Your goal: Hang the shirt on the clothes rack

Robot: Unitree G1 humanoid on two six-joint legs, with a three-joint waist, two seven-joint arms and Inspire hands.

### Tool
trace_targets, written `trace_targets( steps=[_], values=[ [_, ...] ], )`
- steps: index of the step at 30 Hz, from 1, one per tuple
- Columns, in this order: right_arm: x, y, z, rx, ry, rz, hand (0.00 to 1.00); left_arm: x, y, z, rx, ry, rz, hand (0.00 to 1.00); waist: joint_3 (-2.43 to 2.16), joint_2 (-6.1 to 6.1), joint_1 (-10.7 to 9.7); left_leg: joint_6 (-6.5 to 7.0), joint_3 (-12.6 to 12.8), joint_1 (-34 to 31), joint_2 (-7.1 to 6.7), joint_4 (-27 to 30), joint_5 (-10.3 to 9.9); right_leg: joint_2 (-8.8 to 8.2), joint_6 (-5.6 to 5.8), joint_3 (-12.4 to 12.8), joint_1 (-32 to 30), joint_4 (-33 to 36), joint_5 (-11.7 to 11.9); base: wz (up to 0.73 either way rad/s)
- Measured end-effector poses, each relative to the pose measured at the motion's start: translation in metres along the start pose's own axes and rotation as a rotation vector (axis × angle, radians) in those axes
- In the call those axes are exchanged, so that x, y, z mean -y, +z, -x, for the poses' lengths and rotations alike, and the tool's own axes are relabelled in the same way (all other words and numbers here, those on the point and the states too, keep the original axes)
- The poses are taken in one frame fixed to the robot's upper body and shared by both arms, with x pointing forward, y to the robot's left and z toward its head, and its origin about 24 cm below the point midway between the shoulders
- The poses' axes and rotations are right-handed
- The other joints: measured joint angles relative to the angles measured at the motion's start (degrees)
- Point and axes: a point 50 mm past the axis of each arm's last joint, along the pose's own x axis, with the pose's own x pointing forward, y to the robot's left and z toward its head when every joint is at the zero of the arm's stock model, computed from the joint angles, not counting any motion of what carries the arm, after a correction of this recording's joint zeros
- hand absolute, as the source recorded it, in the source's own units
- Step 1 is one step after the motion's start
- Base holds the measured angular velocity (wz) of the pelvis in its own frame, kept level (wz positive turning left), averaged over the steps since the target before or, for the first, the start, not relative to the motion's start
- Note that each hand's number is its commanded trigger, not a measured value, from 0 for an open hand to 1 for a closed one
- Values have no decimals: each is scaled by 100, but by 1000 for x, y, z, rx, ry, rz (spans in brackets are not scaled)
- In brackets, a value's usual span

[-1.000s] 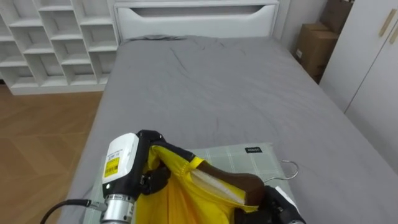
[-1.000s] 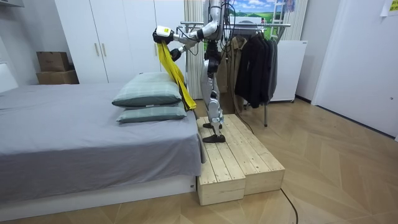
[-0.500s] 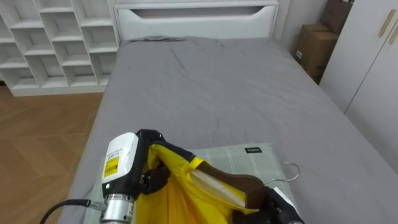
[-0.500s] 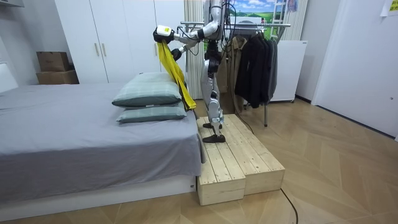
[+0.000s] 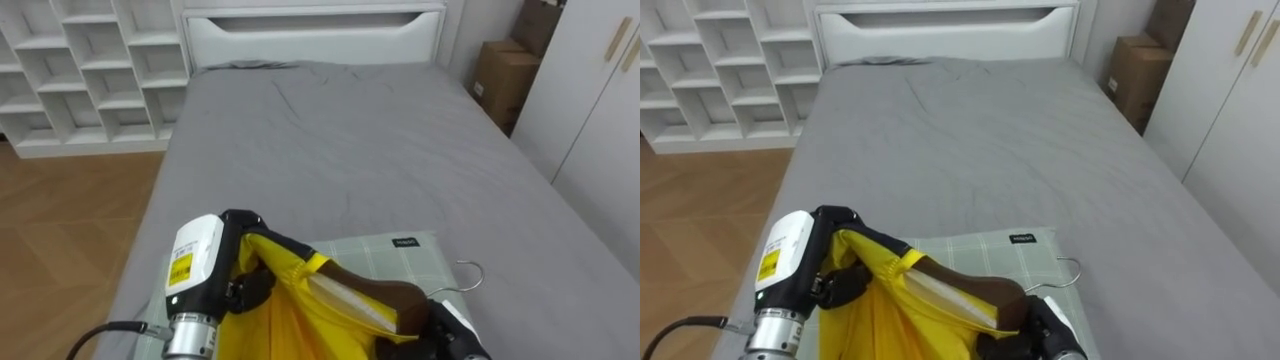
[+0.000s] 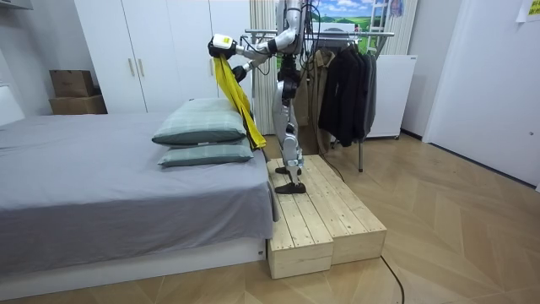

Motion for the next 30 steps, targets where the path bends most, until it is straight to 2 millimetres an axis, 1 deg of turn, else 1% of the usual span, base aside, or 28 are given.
trace_targets(
  steps=[3,8,9,11,15,20,27,30],
  values=[
    [1,0,0,-3,-13,23,100,2,-2,2,-11,-11,3,0,1,-3,-11,0,3,-6,0,0,0,0,2,2,-15,-2,-1,-1],
    [1,-1,1,-4,-16,110,100,3,-4,5,-21,-18,1,0,-3,-6,-6,0,103,-28,2,0,0,2,2,118,-91,10,-1,-10],
    [1,1,1,0,-15,116,100,3,-5,7,-27,-21,1,0,-8,-12,-8,0,121,-22,1,-3,0,2,2,137,-92,12,-1,-10],
    [1,1,1,1,-15,123,100,5,-8,11,-41,-30,-1,0,-33,-40,-16,0,146,-10,2,-4,0,1,3,168,-92,12,-1,-6],
    [2,1,1,0,-17,137,100,9,-14,14,-66,-50,-10,0,-57,-48,-24,1,152,-2,2,2,0,1,2,184,-93,22,-1,0],
    [9,0,2,-6,-29,154,100,16,-26,22,-118,-93,-30,0,-58,-46,-24,1,150,-3,2,4,1,1,2,183,-91,23,-1,0],
    [12,1,2,-3,-41,206,100,17,-29,25,-130,-104,-35,0,-59,-47,-28,3,146,-5,2,0,2,2,3,189,-98,38,-1,0],
    [13,6,2,20,-44,257,100,17,-31,27,-134,-112,-38,0,-61,-51,-20,7,146,-2,2,0,4,2,3,188,-102,39,-1,0]
  ],
)
